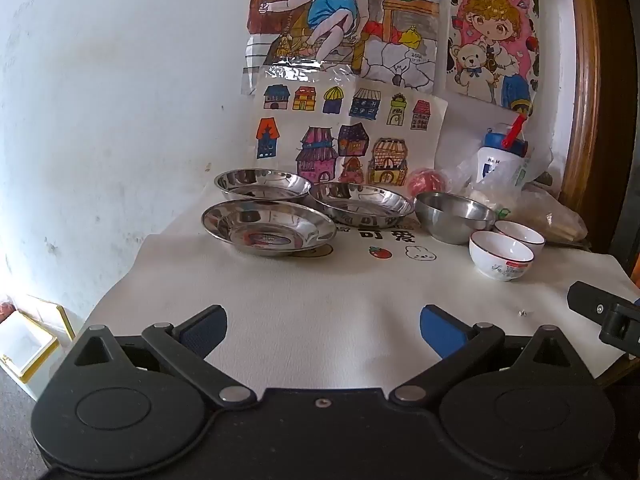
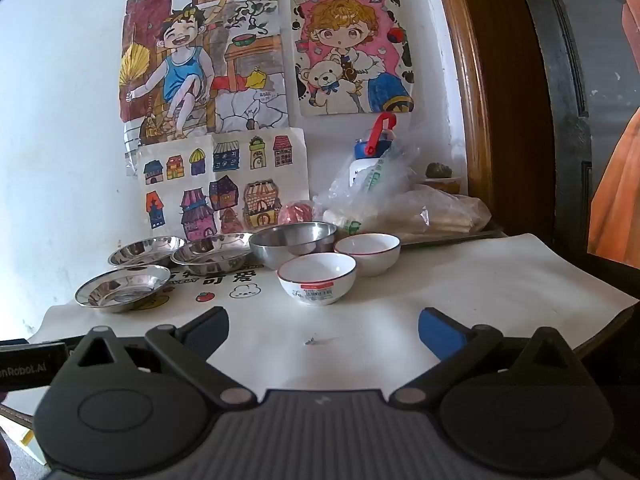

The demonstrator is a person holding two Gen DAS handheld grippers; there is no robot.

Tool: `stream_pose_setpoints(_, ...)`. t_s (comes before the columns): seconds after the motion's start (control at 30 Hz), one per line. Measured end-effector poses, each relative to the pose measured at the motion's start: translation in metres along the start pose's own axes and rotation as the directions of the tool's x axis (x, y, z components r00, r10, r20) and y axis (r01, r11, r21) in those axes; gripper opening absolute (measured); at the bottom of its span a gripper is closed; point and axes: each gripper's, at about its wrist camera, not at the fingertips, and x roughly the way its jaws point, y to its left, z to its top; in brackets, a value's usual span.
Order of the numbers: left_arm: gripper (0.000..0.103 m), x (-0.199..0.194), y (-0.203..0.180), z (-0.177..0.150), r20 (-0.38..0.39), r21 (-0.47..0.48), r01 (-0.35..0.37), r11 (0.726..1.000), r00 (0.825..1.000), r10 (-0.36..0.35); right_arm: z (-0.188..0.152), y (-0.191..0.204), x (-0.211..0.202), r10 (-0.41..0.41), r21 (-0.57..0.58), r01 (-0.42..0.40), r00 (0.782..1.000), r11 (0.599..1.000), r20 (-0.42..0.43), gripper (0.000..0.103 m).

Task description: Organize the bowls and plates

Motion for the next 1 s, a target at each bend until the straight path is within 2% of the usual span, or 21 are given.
stream_pose_setpoints(1.0,0.102,-0.0032,-0.0033,-0.0008,-0.001,-0.003,0.018,1.000,1.000,-0.018,0.0020,-0.0005,-0.0052,-0.002,-0.003,0.002,1.000,1.000,0.005,0.103)
